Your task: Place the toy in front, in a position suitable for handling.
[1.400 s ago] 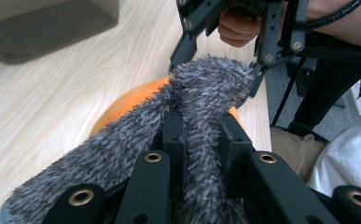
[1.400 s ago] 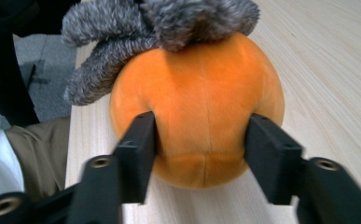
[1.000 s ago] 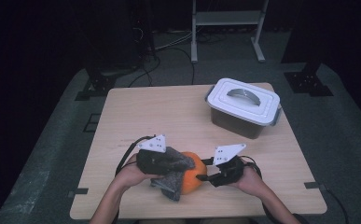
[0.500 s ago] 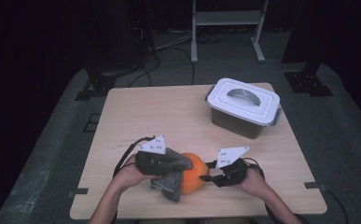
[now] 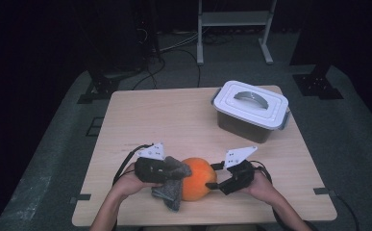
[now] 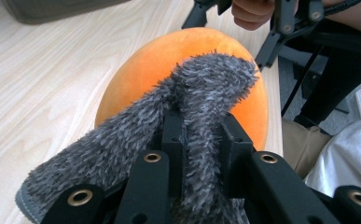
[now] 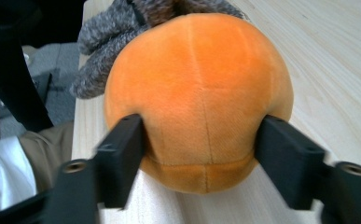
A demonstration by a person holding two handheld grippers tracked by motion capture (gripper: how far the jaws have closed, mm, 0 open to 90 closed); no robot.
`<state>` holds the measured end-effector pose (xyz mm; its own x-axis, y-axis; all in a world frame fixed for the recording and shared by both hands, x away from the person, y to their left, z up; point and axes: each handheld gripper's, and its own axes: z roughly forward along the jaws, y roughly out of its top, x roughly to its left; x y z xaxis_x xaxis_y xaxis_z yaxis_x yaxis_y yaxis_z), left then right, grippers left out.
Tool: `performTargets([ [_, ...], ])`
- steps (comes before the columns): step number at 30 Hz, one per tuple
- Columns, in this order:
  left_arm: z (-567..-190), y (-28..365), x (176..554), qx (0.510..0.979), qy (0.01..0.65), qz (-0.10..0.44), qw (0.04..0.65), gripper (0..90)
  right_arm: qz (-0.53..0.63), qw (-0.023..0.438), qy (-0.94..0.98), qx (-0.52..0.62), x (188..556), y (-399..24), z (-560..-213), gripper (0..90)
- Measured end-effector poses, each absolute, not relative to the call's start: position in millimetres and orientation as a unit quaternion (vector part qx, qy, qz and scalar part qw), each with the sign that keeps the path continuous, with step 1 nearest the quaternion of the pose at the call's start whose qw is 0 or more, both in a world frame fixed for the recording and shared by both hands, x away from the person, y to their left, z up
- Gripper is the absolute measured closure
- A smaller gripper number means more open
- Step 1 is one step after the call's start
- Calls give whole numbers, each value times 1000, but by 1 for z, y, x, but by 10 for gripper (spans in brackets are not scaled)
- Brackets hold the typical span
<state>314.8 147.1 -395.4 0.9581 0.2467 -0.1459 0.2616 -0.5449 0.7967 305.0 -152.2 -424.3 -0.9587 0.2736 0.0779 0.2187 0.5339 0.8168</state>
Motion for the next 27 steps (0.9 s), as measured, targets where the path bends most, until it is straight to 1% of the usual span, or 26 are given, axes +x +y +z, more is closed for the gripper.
performTargets([
  [2,-389,145,314,879,139,-7,456,755,459,46,878,128,301,-152,-422,456],
  [3,-384,144,313,880,135,-2,456,755,460,51,878,123,300,-152,-422,469],
  [7,-369,141,314,875,126,7,467,754,461,64,879,99,296,-150,-421,484],
  [9,-369,138,316,880,125,8,458,754,461,61,879,102,296,-150,-422,474],
  [10,-372,136,316,885,127,10,447,754,460,58,879,109,297,-151,-422,448],
  [12,-382,134,317,893,133,9,431,754,461,52,876,130,300,-152,-423,359],
  [15,-391,135,316,883,139,-11,447,754,457,25,876,151,305,-153,-425,232],
  [17,-394,133,314,882,138,-21,450,754,459,10,874,157,306,-152,-427,201],
  [19,-395,128,309,884,128,-31,448,752,457,4,876,156,305,-150,-427,181],
  [20,-395,125,307,886,121,-36,445,749,454,2,877,155,304,-148,-428,182],
  [21,-395,124,306,887,119,-40,445,747,450,1,880,155,304,-147,-429,201],
  [22,-395,121,304,889,114,-41,441,746,447,4,881,153,303,-146,-430,231],
  [25,-389,117,303,889,109,-34,443,746,437,30,890,129,297,-146,-429,364],
  [27,-382,117,304,888,105,-27,447,746,440,44,889,121,295,-146,-426,395],
])
